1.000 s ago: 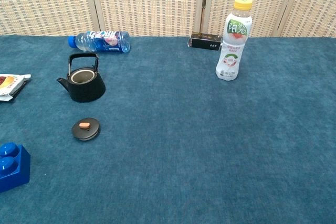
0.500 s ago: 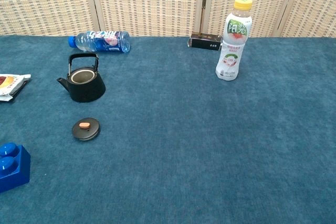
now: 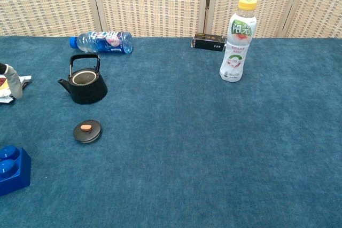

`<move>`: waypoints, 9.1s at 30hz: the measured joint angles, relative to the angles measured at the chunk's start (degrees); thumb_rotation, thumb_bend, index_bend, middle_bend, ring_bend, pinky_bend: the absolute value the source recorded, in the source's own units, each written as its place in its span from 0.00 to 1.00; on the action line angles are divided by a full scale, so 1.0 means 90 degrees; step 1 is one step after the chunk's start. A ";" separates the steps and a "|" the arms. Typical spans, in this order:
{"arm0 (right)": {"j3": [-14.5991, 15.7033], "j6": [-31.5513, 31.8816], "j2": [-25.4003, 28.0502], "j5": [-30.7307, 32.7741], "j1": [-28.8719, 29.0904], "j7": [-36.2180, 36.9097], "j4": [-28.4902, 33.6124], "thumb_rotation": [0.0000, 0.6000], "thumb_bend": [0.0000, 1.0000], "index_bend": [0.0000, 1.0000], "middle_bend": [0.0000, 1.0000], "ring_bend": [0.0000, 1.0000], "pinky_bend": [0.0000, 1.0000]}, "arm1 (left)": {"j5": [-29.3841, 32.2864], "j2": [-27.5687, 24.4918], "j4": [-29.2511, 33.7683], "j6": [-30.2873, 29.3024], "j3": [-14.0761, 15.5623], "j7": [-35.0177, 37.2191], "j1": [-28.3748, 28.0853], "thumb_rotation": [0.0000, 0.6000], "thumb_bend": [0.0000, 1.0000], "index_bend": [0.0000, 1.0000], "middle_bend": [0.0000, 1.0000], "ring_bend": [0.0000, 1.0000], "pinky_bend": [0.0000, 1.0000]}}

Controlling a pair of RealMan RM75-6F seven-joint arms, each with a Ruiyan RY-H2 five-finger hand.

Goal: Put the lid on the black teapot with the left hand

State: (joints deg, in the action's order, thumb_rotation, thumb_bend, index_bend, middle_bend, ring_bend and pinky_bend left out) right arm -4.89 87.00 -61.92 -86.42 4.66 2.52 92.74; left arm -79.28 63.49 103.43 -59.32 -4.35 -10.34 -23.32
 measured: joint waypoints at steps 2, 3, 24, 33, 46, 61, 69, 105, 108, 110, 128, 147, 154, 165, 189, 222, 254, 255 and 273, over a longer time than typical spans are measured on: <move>-0.0011 0.0008 0.0015 0.0011 -0.0006 0.0022 0.0003 1.00 0.15 0.67 0.50 0.38 0.50 | 0.0133 0.0053 0.0022 0.0090 -0.0035 -0.0154 -0.0091 1.00 0.04 0.42 1.00 1.00 1.00; -0.0015 0.0013 0.0021 0.0014 -0.0009 0.0031 0.0003 1.00 0.15 0.67 0.50 0.38 0.50 | 0.0226 0.0094 0.0037 0.0143 -0.0054 -0.0273 -0.0149 1.00 0.04 0.42 1.00 1.00 1.00; -0.0108 0.0159 0.0165 0.0051 -0.0089 0.0290 0.0030 1.00 0.15 0.67 0.50 0.38 0.50 | 0.2030 0.1060 -0.0115 0.0676 -0.0117 -0.1990 -0.1116 1.00 0.04 0.26 1.00 1.00 1.00; -0.0115 0.0209 0.0206 0.0022 -0.0118 0.0330 0.0064 1.00 0.15 0.67 0.50 0.38 0.50 | 0.2610 0.1373 -0.0269 0.0728 -0.0128 -0.2268 -0.1479 1.00 0.04 0.26 1.00 1.00 1.00; -0.0146 0.0231 0.0229 0.0048 -0.0137 0.0368 0.0056 1.00 0.15 0.67 0.50 0.38 0.50 | 0.3132 0.1721 -0.0562 0.0743 -0.0025 -0.2477 -0.1837 1.00 0.04 0.30 1.00 1.00 1.00; -0.0170 0.0243 0.0259 0.0068 -0.0155 0.0430 0.0051 1.00 0.15 0.67 0.50 0.38 0.50 | 0.3562 0.2029 -0.0784 0.0723 0.0005 -0.2629 -0.2204 1.00 0.04 0.30 1.00 1.00 1.00; -0.0182 0.0280 0.0284 0.0062 -0.0175 0.0470 0.0057 1.00 0.15 0.67 0.50 0.38 0.50 | 0.3770 0.2290 -0.0922 0.0554 0.0045 -0.2732 -0.2301 1.00 0.04 0.31 1.00 1.00 1.00; -0.0217 0.0348 0.0336 0.0070 -0.0224 0.0536 0.0069 1.00 0.15 0.67 0.50 0.38 0.50 | 0.4262 0.2722 -0.1312 0.0291 0.0078 -0.2800 -0.2468 1.00 0.04 0.38 1.00 1.00 1.00; -0.0220 0.0360 0.0339 0.0065 -0.0229 0.0545 0.0075 1.00 0.15 0.67 0.50 0.38 0.50 | 0.4240 0.2748 -0.1347 0.0290 0.0055 -0.2731 -0.2460 1.00 0.04 0.39 1.00 1.00 1.00; -0.0220 0.0361 0.0341 0.0068 -0.0233 0.0548 0.0075 1.00 0.15 0.67 0.50 0.38 0.50 | 0.4215 0.2760 -0.1369 0.0295 0.0045 -0.2688 -0.2453 1.00 0.04 0.40 1.00 1.00 1.00; -0.0227 0.0331 0.0340 0.0082 -0.0226 0.0557 0.0059 1.00 0.15 0.67 0.50 0.38 0.50 | 0.4163 0.2853 -0.1495 0.0347 0.0019 -0.2571 -0.2446 1.00 0.04 0.44 1.00 1.00 1.00; -0.0227 0.0306 0.0344 0.0090 -0.0221 0.0579 0.0040 1.00 0.15 0.67 0.50 0.38 0.50 | 0.3928 0.2809 -0.1502 0.0251 0.0032 -0.2514 -0.2370 1.00 0.04 0.48 1.00 1.00 1.00; -0.0223 0.0315 0.0335 0.0076 -0.0223 0.0569 0.0039 1.00 0.15 0.67 0.50 0.38 0.50 | 0.3890 0.2661 -0.1328 0.0147 0.0023 -0.2597 -0.2349 1.00 0.04 0.49 1.00 1.00 1.00; -0.0215 0.0323 0.0330 0.0060 -0.0228 0.0560 0.0040 1.00 0.15 0.67 0.50 0.38 0.50 | 0.4101 0.2260 -0.1047 -0.0061 -0.0171 -0.2927 -0.2448 1.00 0.04 0.49 1.00 1.00 1.00; -0.0227 0.0158 0.0321 0.0184 -0.0182 0.0564 -0.0015 1.00 0.15 0.67 0.50 0.38 0.50 | 0.5207 0.1916 -0.1422 0.0216 -0.0575 -0.3480 -0.3129 1.00 0.04 0.49 1.00 1.00 1.00; -0.0251 -0.0080 0.0284 0.0359 -0.0098 0.0690 -0.0172 1.00 0.15 0.67 0.50 0.38 0.50 | 0.6436 0.2143 -0.2336 0.0759 -0.0691 -0.3780 -0.4017 1.00 0.04 0.50 1.00 1.00 1.00; -0.0236 -0.0088 0.0280 0.0338 -0.0092 0.0716 -0.0181 1.00 0.15 0.67 0.50 0.38 0.50 | 0.6583 0.2544 -0.3107 0.0863 -0.0560 -0.3728 -0.4200 1.00 0.04 0.49 1.00 1.00 1.00; -0.0236 -0.0086 0.0281 0.0337 -0.0093 0.0718 -0.0180 1.00 0.15 0.67 0.50 0.38 0.50 | 0.6575 0.2552 -0.3119 0.0863 -0.0557 -0.3726 -0.4199 1.00 0.04 0.49 1.00 1.00 1.00; -0.0235 -0.0082 0.0280 0.0335 -0.0095 0.0730 -0.0188 1.00 0.15 0.67 0.50 0.38 0.50 | 0.6586 0.2541 -0.3124 0.0835 -0.0519 -0.3798 -0.4166 1.00 0.04 0.40 1.00 1.00 1.00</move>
State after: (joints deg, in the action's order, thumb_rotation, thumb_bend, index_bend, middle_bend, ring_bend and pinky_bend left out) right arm -7.00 86.26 -59.41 -83.41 3.81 9.09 91.04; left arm -20.01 86.36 75.31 -51.80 -9.03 -44.53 -60.81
